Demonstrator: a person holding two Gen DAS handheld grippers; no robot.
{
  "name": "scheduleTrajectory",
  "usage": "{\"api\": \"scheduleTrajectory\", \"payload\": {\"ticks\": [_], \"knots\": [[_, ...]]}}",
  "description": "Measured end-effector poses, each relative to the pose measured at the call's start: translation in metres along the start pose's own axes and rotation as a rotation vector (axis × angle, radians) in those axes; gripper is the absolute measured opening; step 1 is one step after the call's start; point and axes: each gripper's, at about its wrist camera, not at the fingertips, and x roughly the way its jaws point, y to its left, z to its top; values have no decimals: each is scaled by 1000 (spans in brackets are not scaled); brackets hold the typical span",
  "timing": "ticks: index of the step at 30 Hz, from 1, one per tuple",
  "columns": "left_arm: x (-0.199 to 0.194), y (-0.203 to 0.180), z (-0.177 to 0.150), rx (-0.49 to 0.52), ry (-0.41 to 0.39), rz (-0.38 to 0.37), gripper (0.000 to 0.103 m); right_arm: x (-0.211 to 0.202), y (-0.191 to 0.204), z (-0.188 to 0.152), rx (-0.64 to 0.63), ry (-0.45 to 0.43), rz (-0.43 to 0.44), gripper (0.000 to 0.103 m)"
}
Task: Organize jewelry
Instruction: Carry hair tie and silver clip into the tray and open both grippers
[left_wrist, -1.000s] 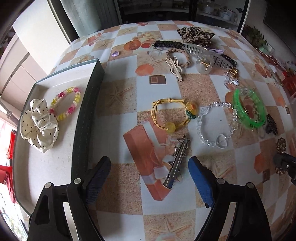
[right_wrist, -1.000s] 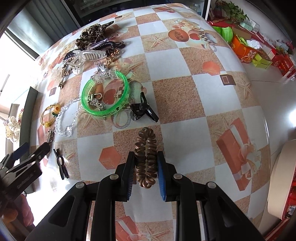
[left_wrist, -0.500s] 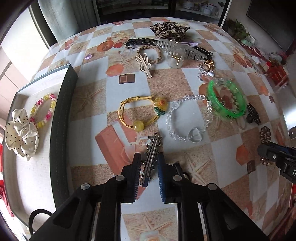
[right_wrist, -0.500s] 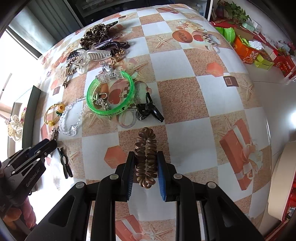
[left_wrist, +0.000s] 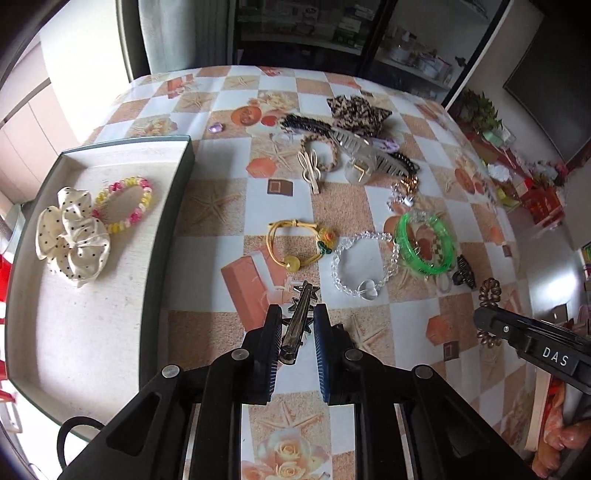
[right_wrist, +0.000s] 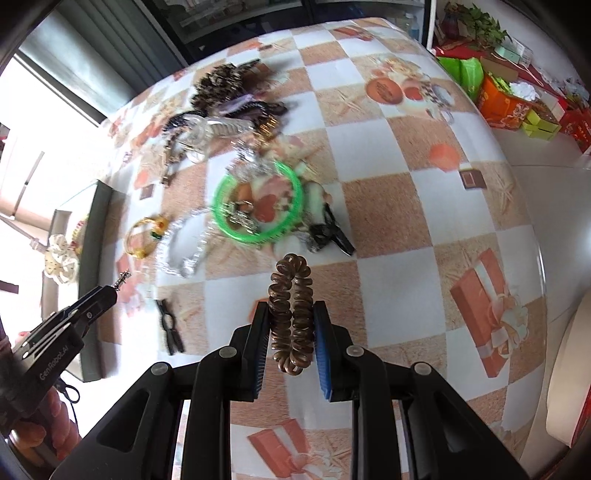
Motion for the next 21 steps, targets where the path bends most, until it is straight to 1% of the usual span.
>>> {"api": "scheduleTrajectory", "payload": {"ticks": [5,9,15,21], "knots": [[-20,20,3,-54,-39,-3,21,-6,26,8,-39,-13,31,25],[-36,42,4,-98,-74,12,21,-7,55,12,-90,-14,66,25],[-57,85,3,-174,-124,54,21,-4,108,23,-183,-3,130,25],[-68,134,0,-255,-151,110,21,5,170,34,-291,10,203,25]]}}
